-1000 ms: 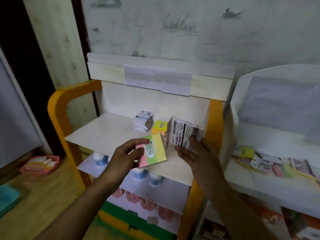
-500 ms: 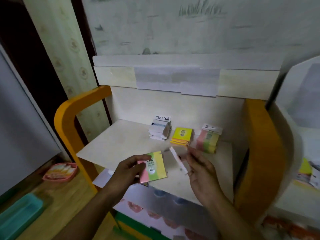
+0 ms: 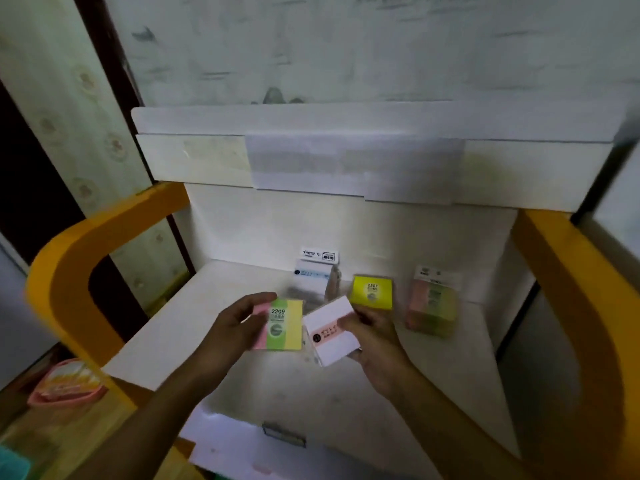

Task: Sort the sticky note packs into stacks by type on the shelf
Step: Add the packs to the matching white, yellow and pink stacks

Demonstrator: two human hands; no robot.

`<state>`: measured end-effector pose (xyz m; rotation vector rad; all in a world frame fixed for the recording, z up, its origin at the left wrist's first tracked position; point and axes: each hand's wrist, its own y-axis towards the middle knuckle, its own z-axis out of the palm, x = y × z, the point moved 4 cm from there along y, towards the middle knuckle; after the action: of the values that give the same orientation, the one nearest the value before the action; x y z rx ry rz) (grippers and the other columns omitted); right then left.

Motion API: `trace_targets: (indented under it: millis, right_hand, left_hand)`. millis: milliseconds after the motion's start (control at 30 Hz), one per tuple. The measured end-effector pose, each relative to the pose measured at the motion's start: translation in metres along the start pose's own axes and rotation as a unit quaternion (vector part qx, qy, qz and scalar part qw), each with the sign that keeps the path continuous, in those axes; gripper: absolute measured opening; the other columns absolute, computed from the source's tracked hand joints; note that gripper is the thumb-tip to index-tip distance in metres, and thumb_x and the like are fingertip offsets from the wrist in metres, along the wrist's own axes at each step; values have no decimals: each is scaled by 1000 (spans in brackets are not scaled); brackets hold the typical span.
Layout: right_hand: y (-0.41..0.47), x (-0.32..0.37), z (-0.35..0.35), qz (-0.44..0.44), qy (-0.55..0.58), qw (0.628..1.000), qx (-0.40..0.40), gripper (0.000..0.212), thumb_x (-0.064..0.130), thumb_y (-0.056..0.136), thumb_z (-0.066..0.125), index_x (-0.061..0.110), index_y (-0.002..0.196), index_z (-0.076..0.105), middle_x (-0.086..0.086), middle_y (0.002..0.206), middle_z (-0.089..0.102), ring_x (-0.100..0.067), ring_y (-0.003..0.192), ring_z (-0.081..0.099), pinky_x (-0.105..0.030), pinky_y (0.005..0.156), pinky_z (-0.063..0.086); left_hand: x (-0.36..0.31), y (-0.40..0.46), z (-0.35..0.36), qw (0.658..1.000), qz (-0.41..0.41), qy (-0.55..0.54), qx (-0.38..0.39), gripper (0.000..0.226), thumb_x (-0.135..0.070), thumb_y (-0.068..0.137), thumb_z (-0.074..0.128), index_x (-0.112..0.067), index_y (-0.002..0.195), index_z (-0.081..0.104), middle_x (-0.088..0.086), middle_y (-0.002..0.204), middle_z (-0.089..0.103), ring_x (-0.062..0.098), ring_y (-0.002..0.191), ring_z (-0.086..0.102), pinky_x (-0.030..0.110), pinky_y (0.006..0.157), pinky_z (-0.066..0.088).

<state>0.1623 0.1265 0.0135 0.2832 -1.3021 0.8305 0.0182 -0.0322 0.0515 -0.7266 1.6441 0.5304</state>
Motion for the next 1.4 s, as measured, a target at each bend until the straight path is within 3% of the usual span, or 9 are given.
trace_targets:
  millis: [200, 400, 500, 600, 800, 900, 1033, 1300, 1400]
  right_hand:
    - [70, 21, 62, -41, 14, 996, -75, 17, 8, 89, 60, 21, 98, 62, -7, 92, 68, -24, 85, 65, -42, 74, 54]
    - [123, 37, 57, -60, -10, 982, -180, 11, 16, 84, 68, 18, 94, 65, -9, 91, 69, -26, 82, 66, -38, 71, 57]
    - [136, 34, 51, -57, -96, 973, -202, 28, 22, 79, 73, 9, 104, 69, -10, 93, 71, -25, 84, 66, -38, 79, 57]
    - [136, 33, 50, -71, -232, 948, -206, 30, 27, 81, 73, 7, 104, 70, -11, 94, 71, -25, 83, 66, -27, 68, 53]
    - [133, 38, 50, -145, -406, 871, -236, 35, 30, 80, 73, 9, 107, 65, -10, 105, 68, -25, 102, 62, -31, 89, 45]
    - [118, 42, 47, -187, -349, 891, -224, 27, 26, 81, 73, 14, 103, 65, -4, 96, 66, -19, 88, 61, -29, 80, 48]
    - [83, 43, 48, -149, -286, 942, -93, 8, 32, 88, 65, 25, 94, 66, 3, 82, 70, -11, 61, 64, -27, 58, 49]
    - [50, 64, -19, -135, -173, 968, -118, 24, 9, 86, 69, 12, 108, 62, -4, 88, 70, -13, 66, 63, -26, 52, 49]
    - [42, 70, -40, -126, -155, 972, -122, 24, 6, 85, 68, 10, 108, 61, -6, 88, 69, -22, 73, 65, -30, 57, 52]
  left_hand:
    - [19, 60, -64, 998, -21, -59, 1, 30, -12, 101, 42, -26, 119, 61, 4, 113, 69, 22, 99, 69, 33, 83, 55]
    - [35, 94, -97, 997, -26, -68, 22, 31, -10, 99, 46, -26, 119, 62, 3, 114, 69, 21, 102, 69, 41, 93, 53]
    - [36, 100, -98, 998, -14, -50, 34, 33, -7, 98, 47, -28, 119, 61, 1, 115, 68, 18, 101, 69, 37, 89, 56]
    - [32, 105, -96, 998, 0, -37, 46, 37, -6, 98, 47, -34, 118, 60, -7, 115, 67, 12, 98, 70, 31, 80, 60]
    - [20, 109, -84, 997, 14, -48, 64, 43, -3, 96, 50, -37, 121, 57, -15, 117, 64, 7, 96, 70, 29, 76, 60]
    - [12, 111, -68, 994, 21, -63, 88, 45, -1, 95, 52, -35, 124, 57, -11, 121, 64, 10, 99, 70, 33, 79, 60]
    - [-2, 116, -25, 986, 33, -76, 142, 46, -1, 93, 54, -33, 126, 56, -8, 125, 61, 11, 101, 69, 32, 77, 60]
    - [-33, 113, 75, 969, 90, -61, 221, 48, 3, 90, 58, -21, 131, 54, -3, 129, 57, 7, 102, 68, 33, 79, 60]
    - [-39, 112, 96, 966, 103, -27, 234, 48, 3, 90, 59, -19, 131, 52, -7, 124, 56, 0, 96, 67, 19, 73, 57]
